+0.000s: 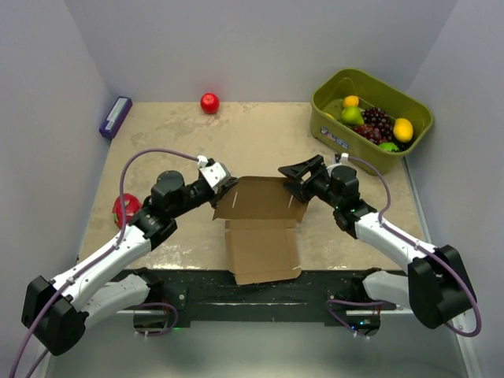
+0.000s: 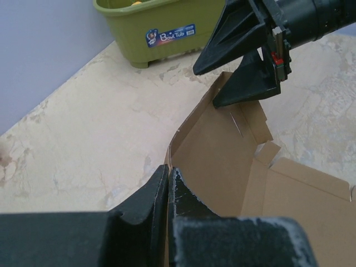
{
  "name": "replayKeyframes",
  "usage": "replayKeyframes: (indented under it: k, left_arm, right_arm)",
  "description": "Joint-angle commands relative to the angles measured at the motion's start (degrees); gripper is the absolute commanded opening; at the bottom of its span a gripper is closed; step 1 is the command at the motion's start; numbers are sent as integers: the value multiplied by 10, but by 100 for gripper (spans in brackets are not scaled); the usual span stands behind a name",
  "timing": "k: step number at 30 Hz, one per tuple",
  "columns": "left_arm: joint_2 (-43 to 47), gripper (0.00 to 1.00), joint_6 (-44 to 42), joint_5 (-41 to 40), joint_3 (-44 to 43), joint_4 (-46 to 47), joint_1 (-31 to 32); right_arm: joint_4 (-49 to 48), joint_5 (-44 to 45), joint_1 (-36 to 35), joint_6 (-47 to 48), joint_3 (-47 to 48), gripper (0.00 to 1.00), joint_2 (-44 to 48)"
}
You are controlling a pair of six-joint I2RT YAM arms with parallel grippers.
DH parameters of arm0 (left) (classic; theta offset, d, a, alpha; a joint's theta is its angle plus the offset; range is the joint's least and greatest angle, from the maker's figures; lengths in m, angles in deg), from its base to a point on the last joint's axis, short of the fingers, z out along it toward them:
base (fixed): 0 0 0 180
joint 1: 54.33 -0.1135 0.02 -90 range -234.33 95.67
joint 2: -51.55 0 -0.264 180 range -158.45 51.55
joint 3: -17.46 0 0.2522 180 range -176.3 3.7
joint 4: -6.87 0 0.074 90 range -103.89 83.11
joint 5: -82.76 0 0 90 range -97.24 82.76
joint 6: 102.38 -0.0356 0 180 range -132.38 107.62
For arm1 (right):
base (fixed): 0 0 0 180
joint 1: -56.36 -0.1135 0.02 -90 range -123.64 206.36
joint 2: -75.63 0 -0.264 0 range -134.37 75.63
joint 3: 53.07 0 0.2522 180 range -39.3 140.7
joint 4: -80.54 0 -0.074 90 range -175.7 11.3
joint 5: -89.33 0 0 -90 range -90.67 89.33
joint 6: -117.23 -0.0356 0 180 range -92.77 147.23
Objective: Fold the paper box
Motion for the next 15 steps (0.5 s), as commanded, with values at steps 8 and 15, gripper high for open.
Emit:
replayKeyframes:
  k: [8, 15]
  left_arm:
    - [11, 0, -71, -47, 6, 11, 39]
    - [43, 0, -115, -27, -3, -39, 26]
  right_arm:
    - [14, 8, 2, 36, -6, 71, 25]
    - [254, -1, 2, 383, 162, 85, 101]
